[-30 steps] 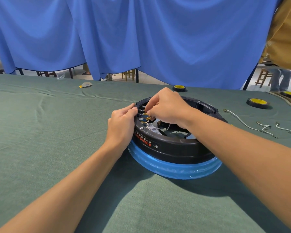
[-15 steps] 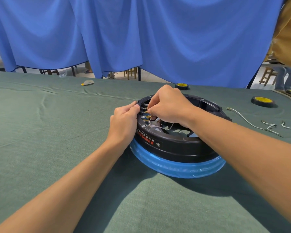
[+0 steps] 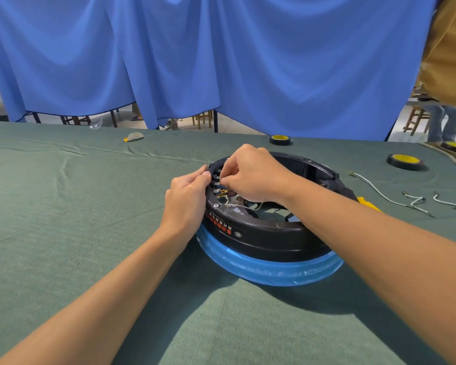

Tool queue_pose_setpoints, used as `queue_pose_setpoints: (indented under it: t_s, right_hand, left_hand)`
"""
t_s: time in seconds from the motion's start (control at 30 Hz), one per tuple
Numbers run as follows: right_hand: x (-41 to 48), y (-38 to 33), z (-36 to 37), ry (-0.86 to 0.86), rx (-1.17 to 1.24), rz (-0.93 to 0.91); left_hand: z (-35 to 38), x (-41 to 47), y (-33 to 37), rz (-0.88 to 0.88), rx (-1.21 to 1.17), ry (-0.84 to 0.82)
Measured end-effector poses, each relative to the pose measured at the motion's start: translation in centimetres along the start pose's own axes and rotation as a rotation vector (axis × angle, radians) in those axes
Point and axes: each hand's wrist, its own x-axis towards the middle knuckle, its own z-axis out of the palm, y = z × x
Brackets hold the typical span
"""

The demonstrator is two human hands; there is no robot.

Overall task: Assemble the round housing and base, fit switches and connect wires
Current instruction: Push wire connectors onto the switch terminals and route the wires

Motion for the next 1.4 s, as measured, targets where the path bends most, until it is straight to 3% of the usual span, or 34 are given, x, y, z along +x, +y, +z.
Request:
queue_pose_setpoints:
  t_s: [0.37,0.57,1.4]
  right_hand:
    - [-0.8,0.5,-2.1,-0.052,-0.044,-0.14]
    - [-0.7,0.5,-1.8,-0.115,-0.051,-0.133]
    - [-0.6,0.6,-1.5,-0.036,-0.051,-0.118]
  left_hand:
    - [0.2,0.3,-0.5,0.03,-0.057,0.034]
    - [0.3,0.4,-0.8,0.033,-0.072,0.034]
    - [0.3,0.7,-0.7,0.022,-0.02,0.024]
